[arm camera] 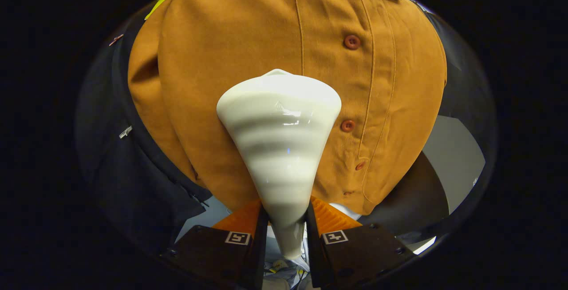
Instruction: Iron the clothes twice with a garment steamer, once on the left side and once on the right side.
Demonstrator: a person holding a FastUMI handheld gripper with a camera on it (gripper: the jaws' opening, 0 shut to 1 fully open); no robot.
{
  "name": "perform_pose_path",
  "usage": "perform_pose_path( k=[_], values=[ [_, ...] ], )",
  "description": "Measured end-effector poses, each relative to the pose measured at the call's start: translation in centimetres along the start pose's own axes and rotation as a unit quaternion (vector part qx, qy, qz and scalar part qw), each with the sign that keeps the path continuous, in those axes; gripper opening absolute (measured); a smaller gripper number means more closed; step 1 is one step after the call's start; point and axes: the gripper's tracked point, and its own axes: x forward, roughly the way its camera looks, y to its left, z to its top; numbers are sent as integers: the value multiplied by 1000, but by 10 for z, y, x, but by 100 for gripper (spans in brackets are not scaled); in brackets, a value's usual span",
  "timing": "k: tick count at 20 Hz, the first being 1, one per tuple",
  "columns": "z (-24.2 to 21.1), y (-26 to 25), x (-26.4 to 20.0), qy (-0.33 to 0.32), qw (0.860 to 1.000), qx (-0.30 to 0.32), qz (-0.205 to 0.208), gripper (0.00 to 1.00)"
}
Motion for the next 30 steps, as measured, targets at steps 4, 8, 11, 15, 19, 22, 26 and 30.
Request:
perform_pose_path(
  k=[4,8,11,15,19,22,26,30],
  values=[
    [-28,-3,5,42,999,2,-4,44],
    [-52,-6,7,72,997,-4,-6,44],
    [-70,-8,9,88,996,-9,-7,44],
    [-89,-16,9,103,994,-16,-8,44],
    [-66,-26,-15,71,997,-12,-2,44],
    [-27,-42,-38,7,1000,-12,-2,44],
    [25,-73,-67,-73,997,-9,-8,44],
    [71,-94,-101,-143,990,1,-3,44]
  ],
)
